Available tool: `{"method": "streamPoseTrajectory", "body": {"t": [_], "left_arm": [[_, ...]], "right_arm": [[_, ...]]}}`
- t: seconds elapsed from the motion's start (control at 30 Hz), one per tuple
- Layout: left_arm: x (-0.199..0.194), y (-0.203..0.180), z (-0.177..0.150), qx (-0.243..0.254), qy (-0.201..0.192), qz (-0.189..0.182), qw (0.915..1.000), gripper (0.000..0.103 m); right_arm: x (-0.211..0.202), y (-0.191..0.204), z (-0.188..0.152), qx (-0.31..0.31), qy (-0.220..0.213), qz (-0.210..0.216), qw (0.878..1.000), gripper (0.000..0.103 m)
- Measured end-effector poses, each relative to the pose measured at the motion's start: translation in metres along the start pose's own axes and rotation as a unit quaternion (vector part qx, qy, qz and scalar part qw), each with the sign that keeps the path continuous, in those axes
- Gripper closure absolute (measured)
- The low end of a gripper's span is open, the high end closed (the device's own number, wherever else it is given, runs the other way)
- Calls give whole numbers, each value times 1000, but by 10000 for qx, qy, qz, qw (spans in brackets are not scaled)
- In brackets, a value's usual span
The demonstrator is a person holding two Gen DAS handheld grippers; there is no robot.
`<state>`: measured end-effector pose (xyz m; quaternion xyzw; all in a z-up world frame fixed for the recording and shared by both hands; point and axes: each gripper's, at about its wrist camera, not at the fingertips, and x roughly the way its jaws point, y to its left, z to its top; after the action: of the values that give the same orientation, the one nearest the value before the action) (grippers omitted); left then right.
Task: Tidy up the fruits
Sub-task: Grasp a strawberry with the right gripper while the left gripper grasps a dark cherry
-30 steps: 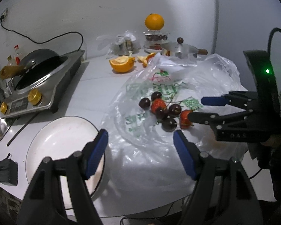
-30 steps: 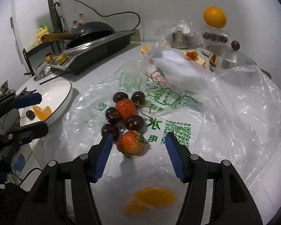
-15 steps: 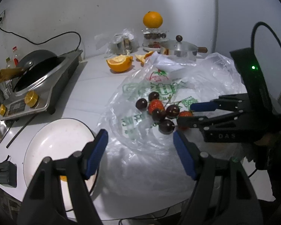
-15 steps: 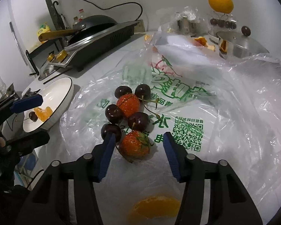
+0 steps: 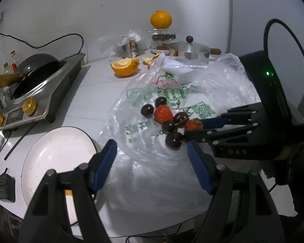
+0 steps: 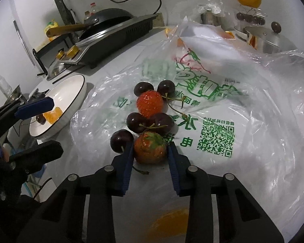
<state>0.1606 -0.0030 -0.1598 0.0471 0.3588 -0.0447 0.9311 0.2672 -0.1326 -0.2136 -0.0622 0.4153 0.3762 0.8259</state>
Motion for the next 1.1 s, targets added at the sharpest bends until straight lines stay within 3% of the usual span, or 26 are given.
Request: {"method": "streamPoseTrajectory", "body": {"t": [0.37, 0.8, 0.83, 0.87, 0.97, 1.1], "left_arm": [[8, -16, 4, 120, 91, -21, 9999, 30], [45, -39, 15, 311, 360, -112, 9988, 31], [49, -39, 15, 328, 417, -109, 9985, 34], [53, -39, 14, 342, 471, -118, 9982, 43], [62, -40, 12, 485, 623, -93, 9968, 52], [66, -40, 9, 676, 715, -101, 9951, 53]], "right_arm": [[-29, -5, -8, -43, -295, -30, 9996, 69], [-54, -35, -17, 120, -588, -139, 9981, 69], [-54, -38, -17, 135, -588, -138, 9981, 69], [-54, -40, -18, 150, -588, -137, 9981, 69], [-52, -47, -20, 198, -581, -129, 9980, 69], [-50, -51, -20, 234, -584, -104, 9980, 69]]}}
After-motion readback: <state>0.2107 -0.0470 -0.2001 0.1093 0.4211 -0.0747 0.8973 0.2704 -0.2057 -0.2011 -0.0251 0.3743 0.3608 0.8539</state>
